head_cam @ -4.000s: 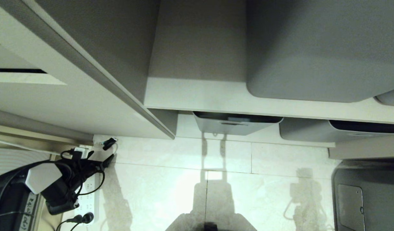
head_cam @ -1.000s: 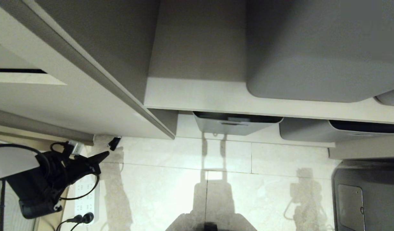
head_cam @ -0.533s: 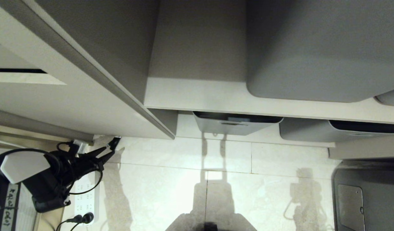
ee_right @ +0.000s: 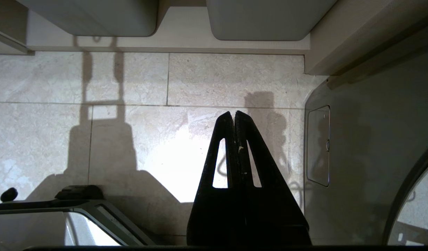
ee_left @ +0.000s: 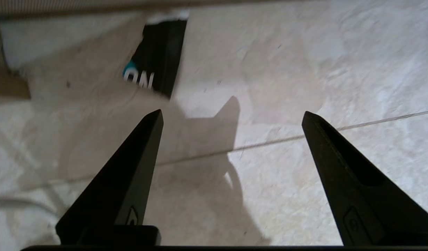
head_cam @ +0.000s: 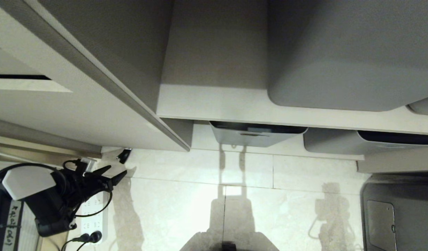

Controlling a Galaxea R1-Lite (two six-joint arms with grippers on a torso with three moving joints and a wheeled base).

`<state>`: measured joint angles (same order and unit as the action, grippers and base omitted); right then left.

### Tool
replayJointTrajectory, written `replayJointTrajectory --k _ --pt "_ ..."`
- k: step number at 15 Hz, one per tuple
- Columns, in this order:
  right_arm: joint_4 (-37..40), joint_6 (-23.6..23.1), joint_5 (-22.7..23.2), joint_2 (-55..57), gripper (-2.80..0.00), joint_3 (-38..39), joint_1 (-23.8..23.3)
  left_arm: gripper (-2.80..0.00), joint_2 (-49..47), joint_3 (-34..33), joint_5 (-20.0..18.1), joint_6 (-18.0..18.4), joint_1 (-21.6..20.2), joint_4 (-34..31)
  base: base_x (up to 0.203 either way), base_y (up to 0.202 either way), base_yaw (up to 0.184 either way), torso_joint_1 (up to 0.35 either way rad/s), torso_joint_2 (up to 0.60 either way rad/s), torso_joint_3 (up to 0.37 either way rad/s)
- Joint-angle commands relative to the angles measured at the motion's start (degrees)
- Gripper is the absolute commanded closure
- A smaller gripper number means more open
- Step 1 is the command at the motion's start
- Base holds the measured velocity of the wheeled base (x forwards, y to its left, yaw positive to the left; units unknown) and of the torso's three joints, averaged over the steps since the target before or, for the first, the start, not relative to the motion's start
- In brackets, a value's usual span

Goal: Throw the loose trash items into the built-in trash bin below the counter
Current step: Pick up the garbage

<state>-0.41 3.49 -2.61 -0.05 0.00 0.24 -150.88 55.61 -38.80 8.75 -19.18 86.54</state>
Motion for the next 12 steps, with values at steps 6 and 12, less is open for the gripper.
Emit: replayJointTrajectory --k 6,12 --pt "-0.03 0.03 -0.03 0.05 0.00 0.09 0.02 -2.80 -2.92 17.71 4.78 6.04 -0.82 -17.21 0.000 0.000 0.000 0.000 0.00 0.000" --pt "-0.03 0.03 0.03 0.05 0.00 0.09 0.02 -2.80 -7.32 23.31 5.58 6.64 0.01 -21.70 0.000 0.000 0.000 0.000 0.00 0.000"
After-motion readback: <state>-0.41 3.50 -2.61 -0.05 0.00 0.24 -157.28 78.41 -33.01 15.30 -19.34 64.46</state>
